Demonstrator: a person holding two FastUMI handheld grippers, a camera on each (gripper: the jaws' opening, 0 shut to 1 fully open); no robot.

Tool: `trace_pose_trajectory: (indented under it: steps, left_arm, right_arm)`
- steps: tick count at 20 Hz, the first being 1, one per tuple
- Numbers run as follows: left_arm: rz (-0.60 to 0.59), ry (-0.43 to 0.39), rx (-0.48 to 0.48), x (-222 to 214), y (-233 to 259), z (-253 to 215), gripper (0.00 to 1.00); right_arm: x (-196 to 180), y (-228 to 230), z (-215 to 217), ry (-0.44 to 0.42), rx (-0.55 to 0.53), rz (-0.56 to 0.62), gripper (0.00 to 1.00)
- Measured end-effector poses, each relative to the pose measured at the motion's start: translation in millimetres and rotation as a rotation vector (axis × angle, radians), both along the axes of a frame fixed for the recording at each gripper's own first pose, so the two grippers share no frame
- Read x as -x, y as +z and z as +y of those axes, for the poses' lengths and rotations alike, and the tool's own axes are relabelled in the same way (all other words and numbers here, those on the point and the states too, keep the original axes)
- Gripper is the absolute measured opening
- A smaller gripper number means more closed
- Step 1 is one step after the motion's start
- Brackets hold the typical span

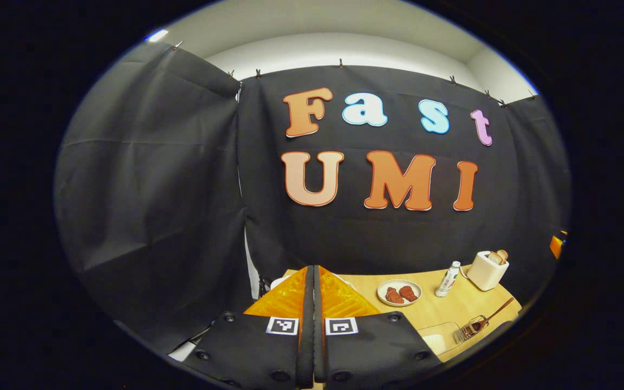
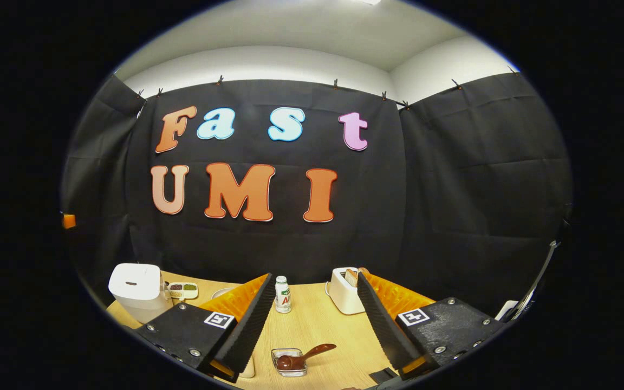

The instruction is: Close the left gripper, press the button to open the rice cooker; take a wooden spoon from the chopstick holder with the right hand, scoop a spoonful of rice and pour it into the rice cooker, then put the wooden spoon back into the chopstick holder.

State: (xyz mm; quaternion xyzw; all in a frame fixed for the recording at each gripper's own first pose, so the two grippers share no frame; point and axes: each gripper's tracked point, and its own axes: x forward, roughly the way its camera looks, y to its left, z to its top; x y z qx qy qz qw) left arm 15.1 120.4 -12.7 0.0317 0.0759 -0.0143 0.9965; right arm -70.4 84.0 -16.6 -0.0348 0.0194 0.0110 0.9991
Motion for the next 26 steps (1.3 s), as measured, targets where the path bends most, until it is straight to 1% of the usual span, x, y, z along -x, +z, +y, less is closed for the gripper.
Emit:
trace_pose_trajectory:
  steps: [3, 6, 10, 13, 15, 18, 22, 26]
  left_arm:
    - [0.054, -0.047, 0.000, -19.8, -7.5, -11.7, 0.04]
    - [0.093, -0.073, -0.027, -44.5, -15.8, -19.1, 0.05]
    - [0.163, -0.110, -0.006, -74.7, -40.4, -35.1, 0.05]
    - [0.231, -0.115, -0.016, -98.1, -69.1, -36.4, 0.05]
    - [0.288, -0.100, -0.025, -112.2, -94.9, -33.3, 0.05]
    - [0.361, -0.087, -0.011, -125.5, -132.1, -35.3, 0.05]
    - [0.432, -0.094, 0.011, -134.2, -175.2, -41.5, 0.05]
    - [0.481, -0.083, 0.002, -137.6, -209.5, -39.0, 0.05]
  right_arm:
    - [-2.5, -6.3, -0.5, 0.001, 0.010, 0.017, 0.94]
    - [-4.5, -9.9, -2.6, 0.001, 0.014, 0.029, 0.94]
    - [-5.8, -18.1, -9.5, -0.019, 0.021, 0.046, 0.94]
    - [-6.3, -27.3, -15.0, -0.031, 0.023, 0.076, 0.94]
    - [-7.5, -34.4, -22.5, -0.046, 0.030, 0.096, 0.94]
    - [-10.2, -37.5, -31.6, -0.072, 0.037, 0.115, 0.94]
    - [-13.2, -42.4, -33.8, -0.081, 0.063, 0.137, 0.94]
    - [-13.2, -44.0, -33.6, -0.081, 0.118, 0.145, 0.95]
